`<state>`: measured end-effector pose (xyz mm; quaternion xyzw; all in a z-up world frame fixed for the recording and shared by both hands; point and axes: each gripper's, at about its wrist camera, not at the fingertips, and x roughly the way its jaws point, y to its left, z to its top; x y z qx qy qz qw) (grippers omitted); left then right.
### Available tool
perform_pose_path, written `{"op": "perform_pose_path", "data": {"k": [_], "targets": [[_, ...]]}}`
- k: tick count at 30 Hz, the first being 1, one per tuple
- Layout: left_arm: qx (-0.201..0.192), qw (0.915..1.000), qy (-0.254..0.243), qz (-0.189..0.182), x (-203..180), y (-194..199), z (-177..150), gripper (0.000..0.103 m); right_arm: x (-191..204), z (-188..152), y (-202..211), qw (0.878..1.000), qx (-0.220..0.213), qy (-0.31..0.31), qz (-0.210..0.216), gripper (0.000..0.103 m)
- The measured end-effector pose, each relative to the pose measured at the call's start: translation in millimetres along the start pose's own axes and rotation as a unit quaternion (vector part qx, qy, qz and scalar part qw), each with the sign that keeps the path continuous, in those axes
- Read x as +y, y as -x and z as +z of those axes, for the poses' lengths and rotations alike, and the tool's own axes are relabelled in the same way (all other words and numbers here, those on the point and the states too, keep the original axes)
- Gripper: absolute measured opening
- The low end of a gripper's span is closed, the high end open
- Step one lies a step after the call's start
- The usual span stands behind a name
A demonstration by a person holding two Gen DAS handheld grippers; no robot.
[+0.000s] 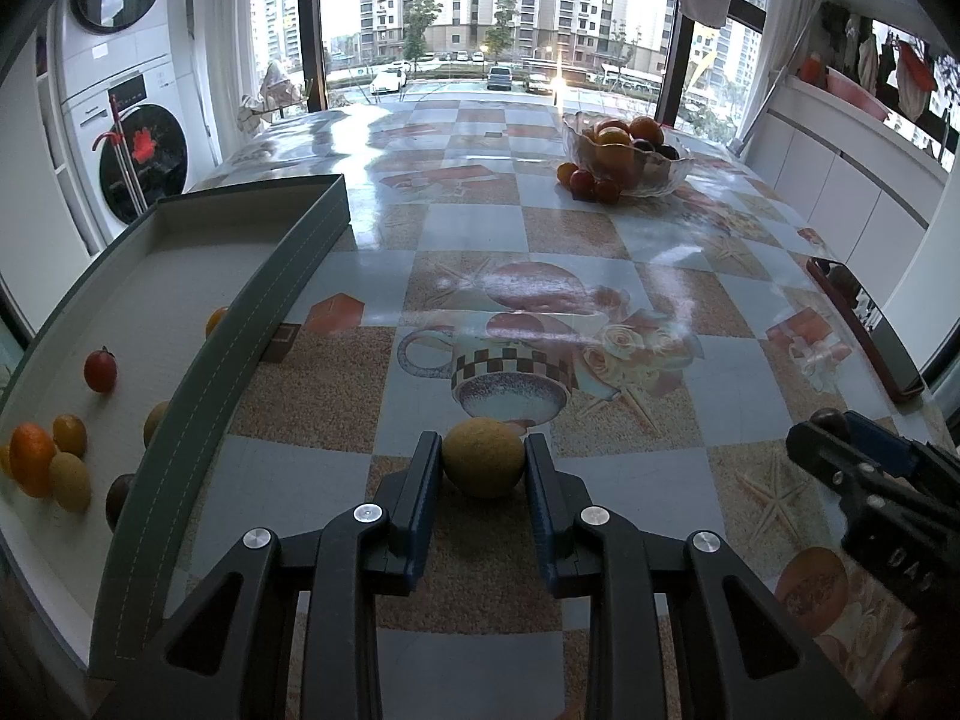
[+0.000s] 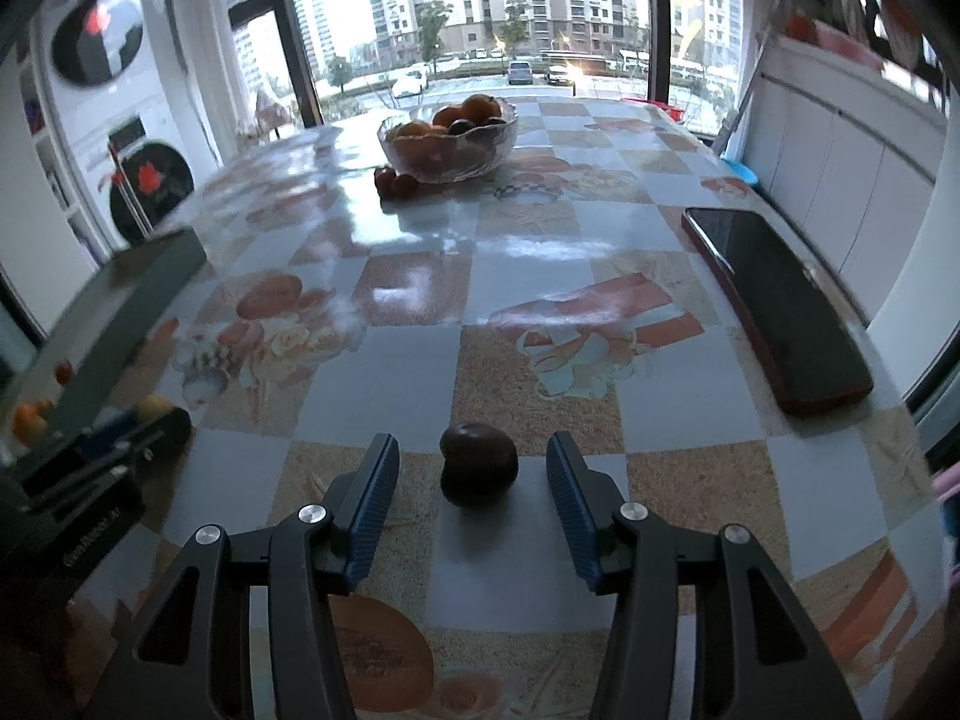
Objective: Organize fruits
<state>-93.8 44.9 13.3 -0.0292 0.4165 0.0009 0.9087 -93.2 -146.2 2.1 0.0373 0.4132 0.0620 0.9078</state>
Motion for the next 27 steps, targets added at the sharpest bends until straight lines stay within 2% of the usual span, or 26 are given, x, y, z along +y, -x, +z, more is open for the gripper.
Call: {"op": "perform_pose_path", "data": {"k": [2, 6, 21, 23, 25, 27], "targets": [[0.0, 1.0, 0.0, 0.0, -1, 0, 0, 0.029, -4, 0, 1, 1.0, -0.003, -0.012, 0.011, 0.057], [0.0, 1.0, 0.0, -0.001, 0, 0, 0, 0.029, -4, 0, 1, 1.0, -0.003, -0.014, 0.007, 0.059], [0.0, 1.0, 0.0, -0.001, -1, 0, 0, 0.029, 9, 1, -2, 0.999, 0.011, 0.026, -0.035, 0.059], [0.0, 1.0, -0.001, 0.0, -1, 0, 0, 0.029, 10, 1, -2, 0.999, 0.013, 0.031, -0.04, 0.052], [0.0, 1.0, -0.001, -0.001, -1, 0, 0, 0.029, 11, 1, -2, 0.999, 0.014, 0.034, -0.037, 0.037], [0.0, 1.0, -0.001, -0.001, -1, 0, 0, 0.029, 12, 0, 0, 0.998, 0.019, 0.045, -0.031, 0.028]]}}
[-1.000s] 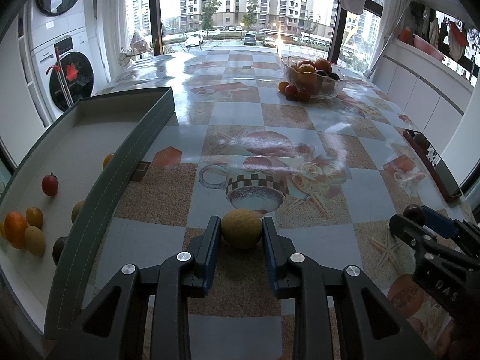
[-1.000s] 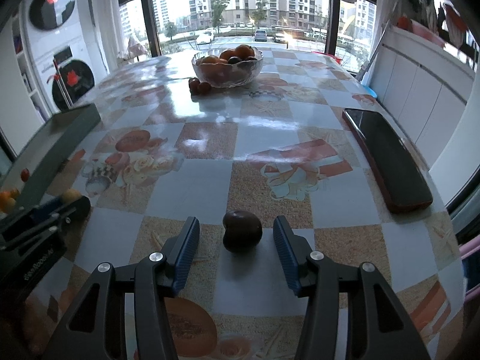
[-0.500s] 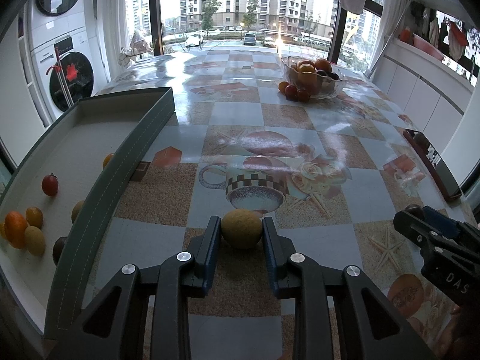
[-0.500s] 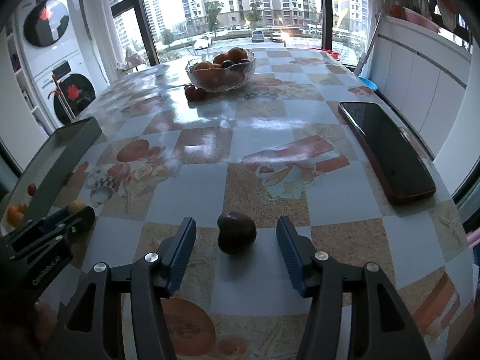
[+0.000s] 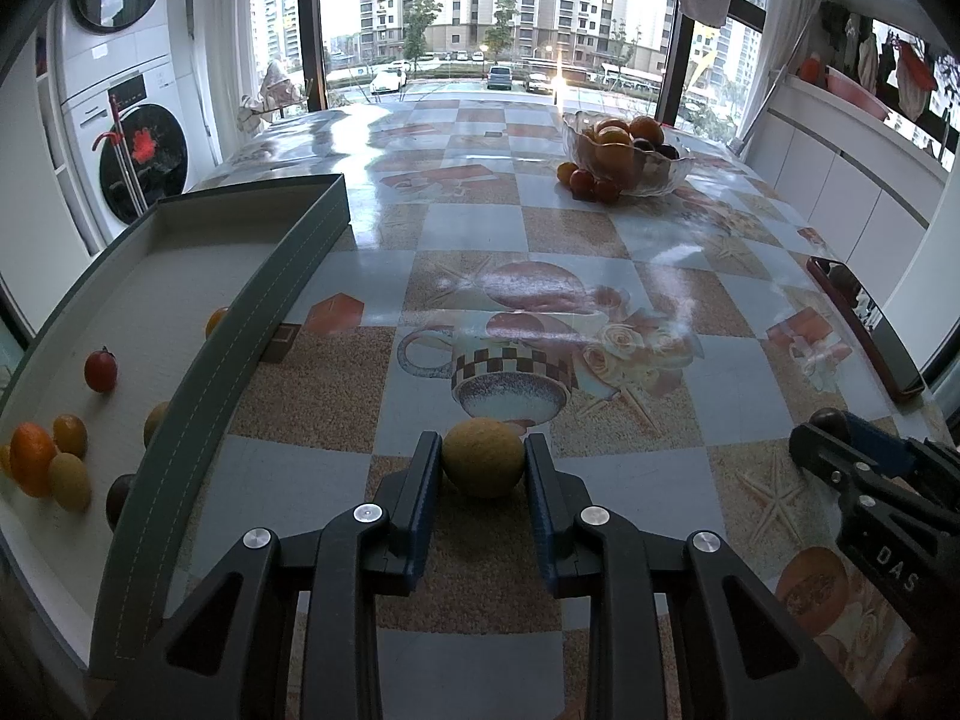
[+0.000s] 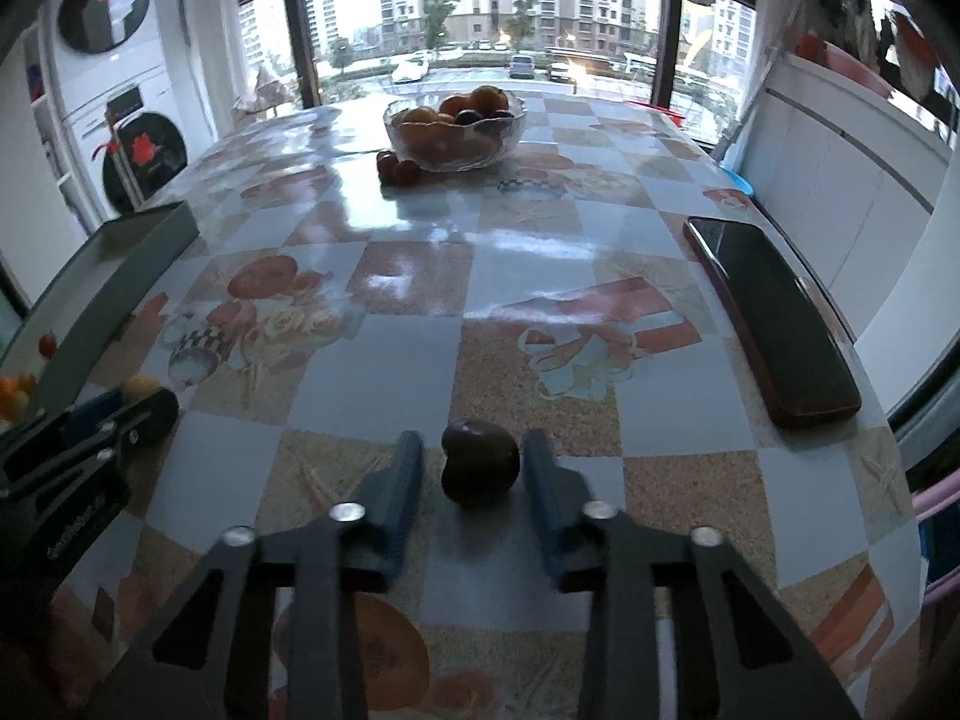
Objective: Organize fruits
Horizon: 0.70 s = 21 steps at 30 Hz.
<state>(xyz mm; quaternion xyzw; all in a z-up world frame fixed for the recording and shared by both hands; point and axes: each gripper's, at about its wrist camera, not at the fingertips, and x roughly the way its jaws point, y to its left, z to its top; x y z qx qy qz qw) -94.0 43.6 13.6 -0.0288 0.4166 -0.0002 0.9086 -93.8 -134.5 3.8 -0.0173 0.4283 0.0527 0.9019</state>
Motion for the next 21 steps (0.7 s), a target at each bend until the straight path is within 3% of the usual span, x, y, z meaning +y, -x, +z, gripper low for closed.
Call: {"op": "perform_pose_path", "data": {"k": [12, 18, 21], "targets": [[0.002, 1.0, 0.004, -0.008, 3, 0, 1, 0.029, -19, -9, 13, 0.997, 0.033, -0.051, 0.053, 0.027], [0.026, 0.9981, 0.031, -0.046, 19, 6, 3, 0.029, -17, -3, 22, 0.994, 0.046, -0.065, 0.075, 0.027], [0.02, 0.997, 0.044, -0.059, 31, 18, 6, 0.029, -7, 7, 26, 0.993, 0.047, -0.064, 0.091, 0.027]]}}
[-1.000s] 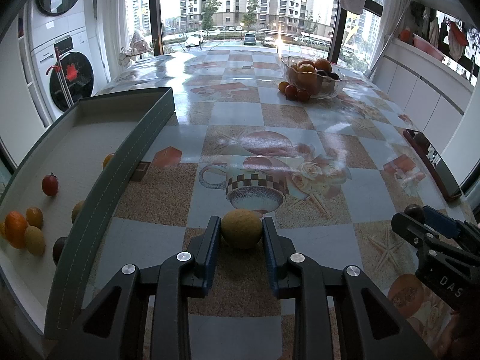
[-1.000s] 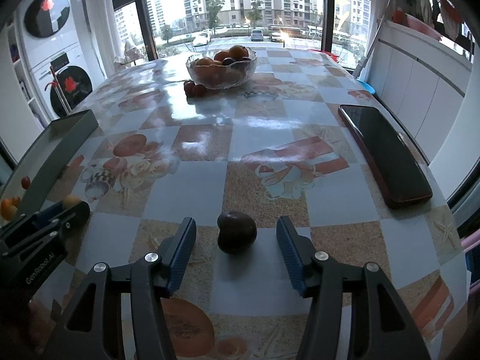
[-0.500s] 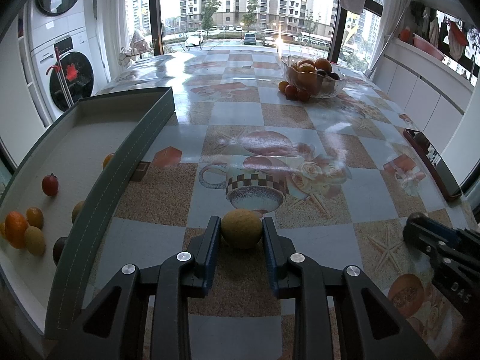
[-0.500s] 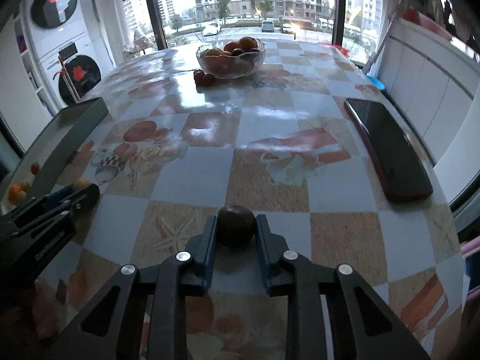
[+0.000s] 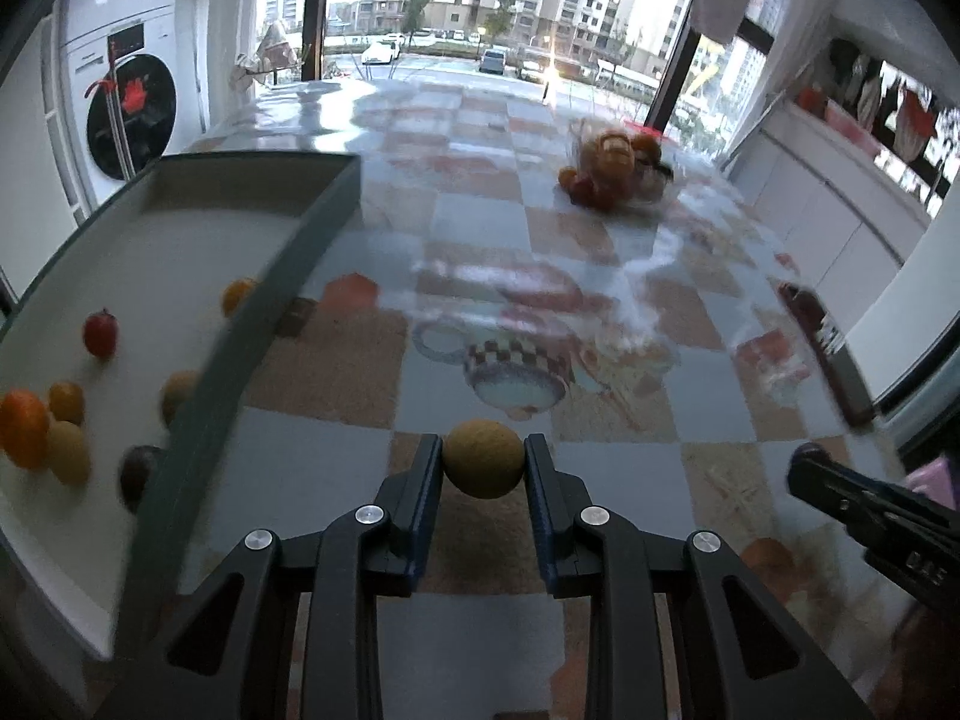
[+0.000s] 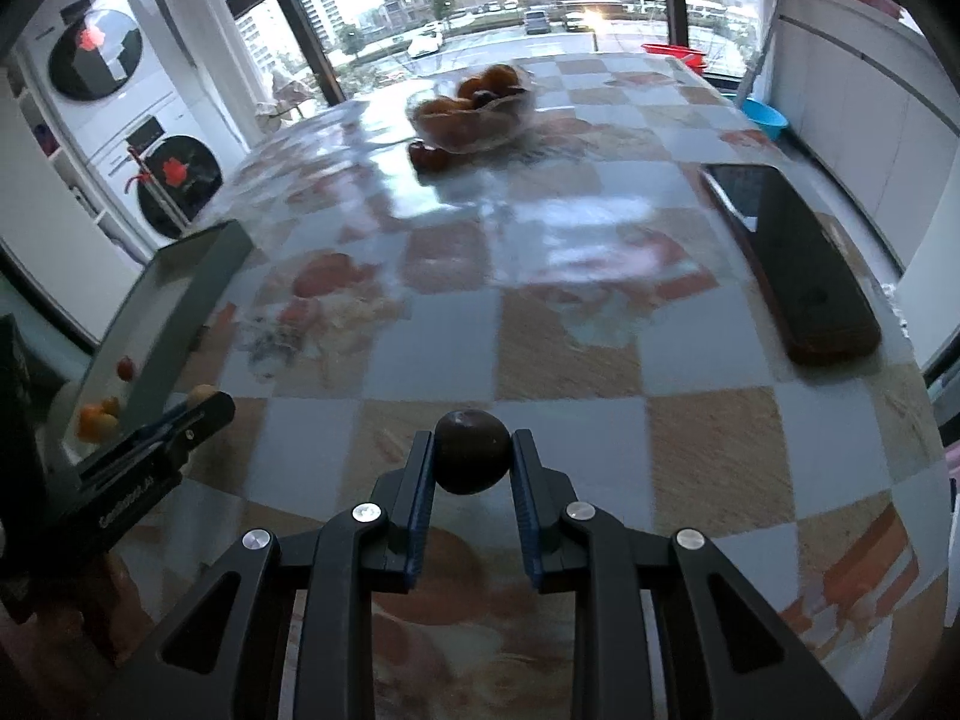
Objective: Organize fruits
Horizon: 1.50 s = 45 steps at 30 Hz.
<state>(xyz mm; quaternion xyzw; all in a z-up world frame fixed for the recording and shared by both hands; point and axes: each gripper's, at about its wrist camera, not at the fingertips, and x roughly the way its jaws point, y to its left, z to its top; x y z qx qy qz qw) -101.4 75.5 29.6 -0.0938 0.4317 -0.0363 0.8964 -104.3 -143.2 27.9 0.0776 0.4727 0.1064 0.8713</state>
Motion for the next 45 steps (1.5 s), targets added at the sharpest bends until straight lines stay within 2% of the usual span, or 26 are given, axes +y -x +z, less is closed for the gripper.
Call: {"op": "perform_pose_path", "data": {"k": [3, 6, 13, 16, 22, 27, 29, 30, 31, 33, 34, 35, 36, 37, 39, 40, 42, 45], "targets": [[-0.017, 0.9999, -0.003, -0.002, 15, 19, 10, 0.029, 20, 9, 0, 1.0, 0.005, 0.009, 0.019, 0.027], [-0.024, 0.9996, -0.011, 0.012, 32, 31, 20, 0.029, 50, 20, -2, 0.999, 0.012, 0.03, 0.041, 0.027], [-0.031, 0.9952, -0.017, 0.092, 100, 51, 38, 0.029, 132, 49, -15, 0.991, 0.031, 0.078, 0.102, 0.027], [-0.024, 0.9926, -0.011, 0.118, 122, 48, 42, 0.029, 168, 57, -26, 0.987, 0.041, 0.103, 0.119, 0.027], [0.003, 0.9901, 0.004, 0.141, 140, 30, 41, 0.029, 234, 63, -66, 0.977, 0.076, 0.147, 0.132, 0.027], [0.021, 0.9887, 0.015, 0.147, 148, 22, 38, 0.029, 249, 65, -95, 0.973, 0.116, 0.146, 0.133, 0.028], [0.026, 0.989, 0.016, 0.145, 151, 20, 36, 0.029, 252, 65, -101, 0.973, 0.125, 0.146, 0.131, 0.032], [0.026, 0.9894, 0.017, 0.142, 151, 20, 36, 0.029, 253, 65, -101, 0.973, 0.125, 0.145, 0.133, 0.041], [0.026, 0.9898, 0.021, 0.138, 152, 20, 35, 0.029, 254, 65, -99, 0.972, 0.123, 0.146, 0.136, 0.062], [0.03, 0.989, 0.031, 0.141, 155, 20, 34, 0.029, 256, 65, -94, 0.973, 0.112, 0.155, 0.126, 0.081], [0.029, 0.9889, 0.033, 0.142, 157, 21, 34, 0.032, 257, 66, -89, 0.974, 0.104, 0.163, 0.122, 0.081], [0.021, 0.9895, 0.035, 0.139, 156, 24, 34, 0.059, 258, 68, -85, 0.973, 0.101, 0.167, 0.12, 0.081], [0.011, 0.9895, 0.037, 0.139, 156, 26, 36, 0.097, 258, 69, -82, 0.973, 0.101, 0.17, 0.117, 0.081], [-0.011, 0.9885, 0.04, 0.145, 154, 34, 35, 0.103, 258, 70, -79, 0.973, 0.101, 0.172, 0.114, 0.082], [-0.047, 0.9875, 0.038, 0.146, 151, 48, 34, 0.103, 256, 73, -76, 0.974, 0.102, 0.174, 0.105, 0.088], [-0.053, 0.9876, 0.036, 0.144, 149, 52, 34, 0.103, 256, 73, -75, 0.974, 0.103, 0.174, 0.099, 0.093], [-0.046, 0.9887, 0.039, 0.137, 148, 56, 35, 0.103, 253, 72, -73, 0.975, 0.107, 0.177, 0.083, 0.103], [-0.009, 0.9913, 0.051, 0.121, 148, 54, 33, 0.103, 254, 71, -66, 0.974, 0.103, 0.189, 0.07, 0.103]]}}
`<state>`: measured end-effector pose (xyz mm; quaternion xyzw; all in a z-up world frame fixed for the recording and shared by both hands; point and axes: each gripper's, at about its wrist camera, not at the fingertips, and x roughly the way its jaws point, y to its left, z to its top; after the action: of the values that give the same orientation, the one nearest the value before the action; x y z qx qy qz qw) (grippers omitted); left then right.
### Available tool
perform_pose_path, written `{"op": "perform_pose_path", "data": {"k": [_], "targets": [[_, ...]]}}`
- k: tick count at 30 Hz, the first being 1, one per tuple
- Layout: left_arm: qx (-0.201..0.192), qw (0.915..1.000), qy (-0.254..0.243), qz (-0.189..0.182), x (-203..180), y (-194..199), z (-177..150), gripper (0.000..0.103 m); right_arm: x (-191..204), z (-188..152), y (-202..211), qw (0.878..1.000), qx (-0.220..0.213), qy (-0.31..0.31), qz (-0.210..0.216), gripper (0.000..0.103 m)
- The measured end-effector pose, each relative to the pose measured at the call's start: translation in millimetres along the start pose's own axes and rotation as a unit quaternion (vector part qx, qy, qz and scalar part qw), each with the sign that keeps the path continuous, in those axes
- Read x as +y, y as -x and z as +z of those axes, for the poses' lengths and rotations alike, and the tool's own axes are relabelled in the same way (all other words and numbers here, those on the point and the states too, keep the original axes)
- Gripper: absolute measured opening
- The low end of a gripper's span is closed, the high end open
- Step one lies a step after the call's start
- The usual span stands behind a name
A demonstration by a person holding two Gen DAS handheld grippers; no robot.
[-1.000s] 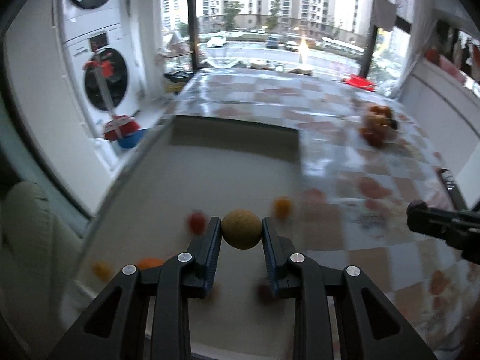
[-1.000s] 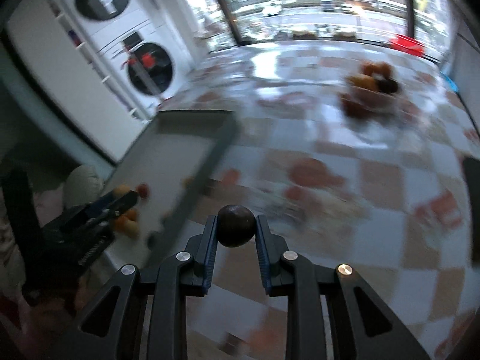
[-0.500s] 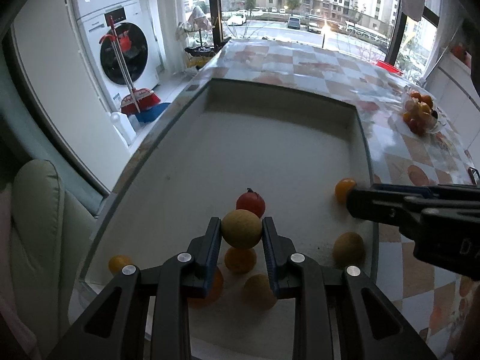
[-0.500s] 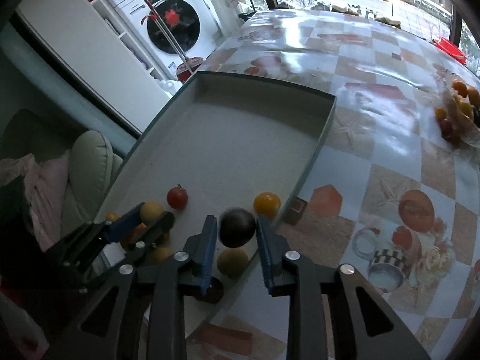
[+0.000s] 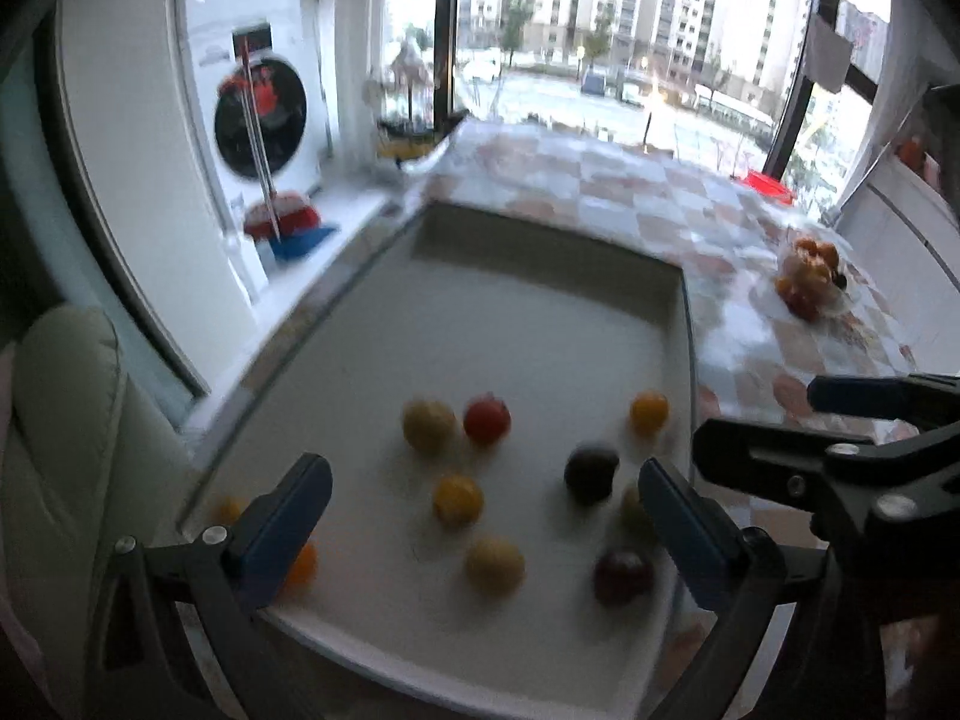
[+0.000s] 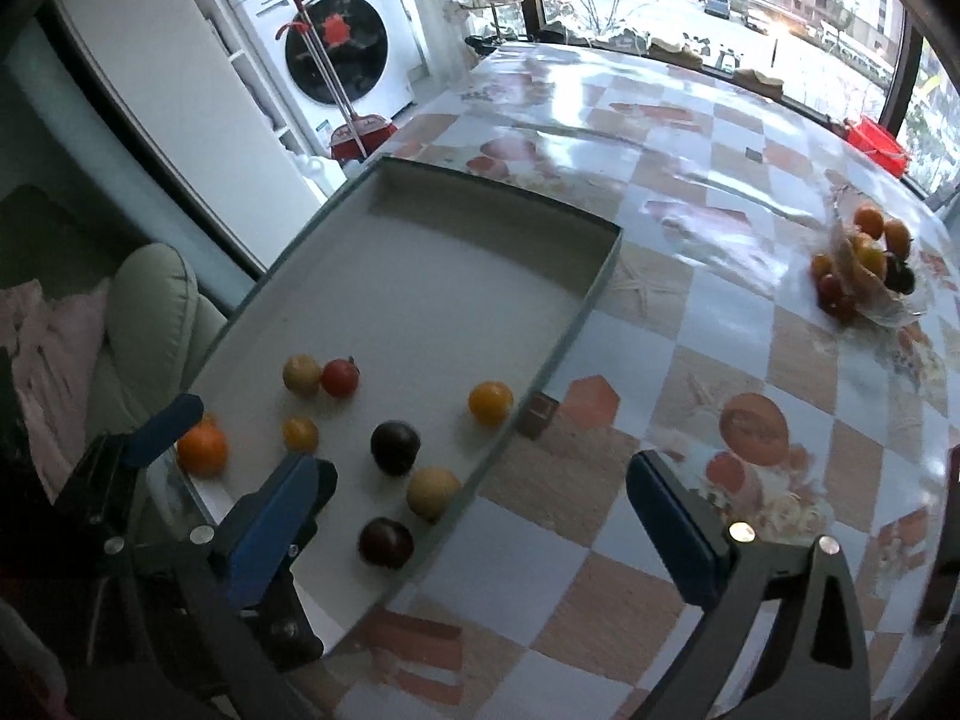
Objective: Organize fruits
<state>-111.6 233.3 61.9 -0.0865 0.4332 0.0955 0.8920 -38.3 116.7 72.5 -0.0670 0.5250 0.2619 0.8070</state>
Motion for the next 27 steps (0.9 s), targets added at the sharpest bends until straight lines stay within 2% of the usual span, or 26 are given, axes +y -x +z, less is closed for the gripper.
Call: {"op": "perform_pose_path", "data": {"k": [3, 10, 20, 27], "targets": [[0.023, 0.9996, 0.002, 0.019, -1, -2, -5, 0.103, 2, -4, 8, 1.0, -0.003, 0.016, -0.017, 0.103], [0.034, 0.9987, 0.003, 0.038, -5, 8, -19, 0.103, 11, -11, 18, 0.998, -0.001, 0.051, -0.047, 0.103], [0.035, 0.9975, -0.003, 0.061, -4, 20, -24, 0.103, 21, -21, 26, 0.997, 0.003, 0.06, -0.049, 0.103], [0.034, 0.9976, -0.002, 0.061, -5, 23, -25, 0.103, 24, -23, 28, 0.997, 0.002, 0.061, -0.052, 0.103]]}}
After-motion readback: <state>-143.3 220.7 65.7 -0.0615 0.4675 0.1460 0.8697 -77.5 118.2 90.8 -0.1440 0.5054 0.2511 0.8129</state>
